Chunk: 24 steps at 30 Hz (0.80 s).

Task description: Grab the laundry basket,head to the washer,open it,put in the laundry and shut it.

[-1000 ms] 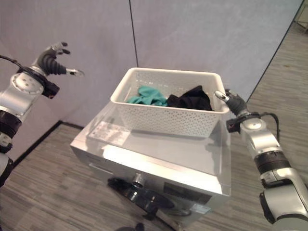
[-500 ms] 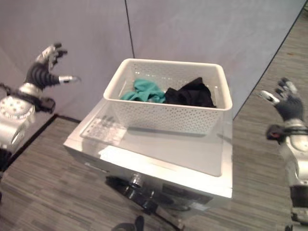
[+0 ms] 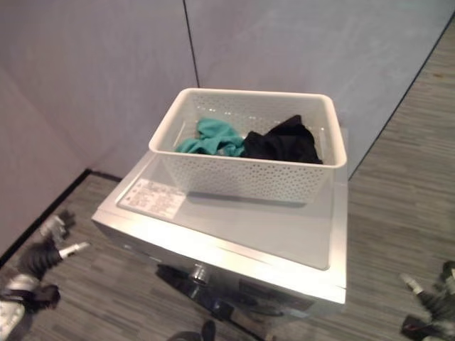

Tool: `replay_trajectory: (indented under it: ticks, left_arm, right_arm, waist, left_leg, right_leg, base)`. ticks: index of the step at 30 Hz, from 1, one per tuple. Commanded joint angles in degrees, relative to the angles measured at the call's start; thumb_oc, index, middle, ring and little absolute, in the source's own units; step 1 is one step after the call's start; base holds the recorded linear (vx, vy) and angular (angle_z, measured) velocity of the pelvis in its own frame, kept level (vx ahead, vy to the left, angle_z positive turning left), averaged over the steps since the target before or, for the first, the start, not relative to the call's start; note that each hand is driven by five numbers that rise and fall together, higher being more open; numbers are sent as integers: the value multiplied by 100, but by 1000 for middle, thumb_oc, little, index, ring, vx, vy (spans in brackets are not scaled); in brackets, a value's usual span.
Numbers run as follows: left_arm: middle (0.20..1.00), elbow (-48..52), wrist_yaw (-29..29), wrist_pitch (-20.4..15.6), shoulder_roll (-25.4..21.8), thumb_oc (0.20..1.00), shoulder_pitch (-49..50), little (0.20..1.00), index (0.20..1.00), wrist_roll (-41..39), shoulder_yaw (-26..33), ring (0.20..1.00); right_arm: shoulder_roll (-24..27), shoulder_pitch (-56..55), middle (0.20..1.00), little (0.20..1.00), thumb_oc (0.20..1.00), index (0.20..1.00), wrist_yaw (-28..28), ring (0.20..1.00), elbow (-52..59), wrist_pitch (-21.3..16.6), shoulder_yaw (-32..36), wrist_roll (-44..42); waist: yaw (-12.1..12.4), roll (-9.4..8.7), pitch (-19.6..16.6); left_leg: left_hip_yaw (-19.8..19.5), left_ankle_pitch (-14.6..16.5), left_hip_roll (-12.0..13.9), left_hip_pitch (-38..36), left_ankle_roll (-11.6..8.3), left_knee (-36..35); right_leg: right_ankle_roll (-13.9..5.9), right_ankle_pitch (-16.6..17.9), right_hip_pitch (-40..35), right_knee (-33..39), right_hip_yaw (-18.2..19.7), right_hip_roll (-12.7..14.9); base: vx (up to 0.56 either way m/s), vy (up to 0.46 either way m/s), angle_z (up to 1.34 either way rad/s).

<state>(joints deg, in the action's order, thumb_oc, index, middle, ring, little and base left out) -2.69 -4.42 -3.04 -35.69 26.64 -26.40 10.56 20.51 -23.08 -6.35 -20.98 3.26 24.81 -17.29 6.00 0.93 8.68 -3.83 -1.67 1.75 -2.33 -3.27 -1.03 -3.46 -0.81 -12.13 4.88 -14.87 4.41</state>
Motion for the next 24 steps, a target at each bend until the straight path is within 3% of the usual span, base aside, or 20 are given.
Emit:
replay_trajectory:
  ticks: [1, 4, 5, 7, 9, 15, 24]
  left_arm:
    - [1000, -510, -147, -57, -172, 1000, -35, 1000, 1000, 175, -109, 1000]
    - [1000, -2580, -148, 17, 271, 1000, -638, 1000, 1000, 809, -957, 1000]
    - [1000, -2622, -145, -8, 281, 1000, -684, 1000, 1000, 812, -975, 1000]
    - [1000, -4085, -16, -26, 736, 1000, -1261, 1000, 1000, 1125, -1366, 1000]
    - [1000, -4855, 140, -27, 1048, 1000, -1575, 1000, 1000, 1246, -1521, 1000]
    - [1000, -5939, 414, -189, 1590, 1000, -1990, 1000, 1000, 977, -1393, 1000]
    - [1000, -6074, 345, -320, 1716, 1000, -1858, 1000, 1000, 960, -1400, 1000]
  right_arm:
    - [-9, 118, 1000, 1000, 1000, 1000, 243, 1000, -461, -139, -135, -103]
    - [-235, 698, 1000, 1000, 1000, 1000, 532, 1000, -2289, -229, -1188, -43]
    - [-225, 728, 1000, 1000, 1000, 1000, 537, 1000, -2319, -248, -1179, -50]
    - [-390, 1060, 1000, 1000, 1000, 1000, 546, 1000, -3541, -395, -1544, -253]
    - [-499, 1235, 1000, 1000, 1000, 1000, 566, 1000, -4181, -368, -1863, -211]
    - [-709, 1502, 1000, 1000, 1000, 1000, 655, 1000, -5070, -412, -2249, -349]
    - [-530, 1492, 1000, 1000, 1000, 1000, 719, 1000, -4510, -746, -2119, -733]
  waist:
    - [184, 93, -149]
    - [239, 47, -52]
    - [236, 50, -52]
    - [211, 29, -49]
    - [191, 35, -57]
    - [129, 76, -76]
    - [-21, 156, -114]
  left_leg:
    - [-70, -30, 820, 429, -295, 295]
    - [-95, -73, 832, 477, -310, 327]
    - [-103, -100, 822, 508, -302, 322]
    - [-70, -112, 810, 499, -293, 296]
    - [-54, -113, 799, 488, -286, 281]
    - [-44, -123, 744, 450, -256, 203]
    - [57, -73, 709, 326, -236, 144]
  right_leg:
    - [-295, -382, 239, -510, -258, 557]
    - [-286, -422, 242, -533, -251, 530]
    - [-289, -398, 265, -524, -259, 536]
    - [-290, -410, 296, -543, -231, 547]
    - [-292, -410, 314, -551, -215, 558]
    - [-298, -399, 307, -530, -202, 589]
    - [-339, -363, 326, -549, -117, 667]
  base:
    - [-60, -43, 24]
    - [-53, -30, 5]
    - [-33, -1, 10]
    - [-22, 12, 18]
    - [-17, 15, 12]
    - [0, 8, 0]
    - [15, 30, -4]
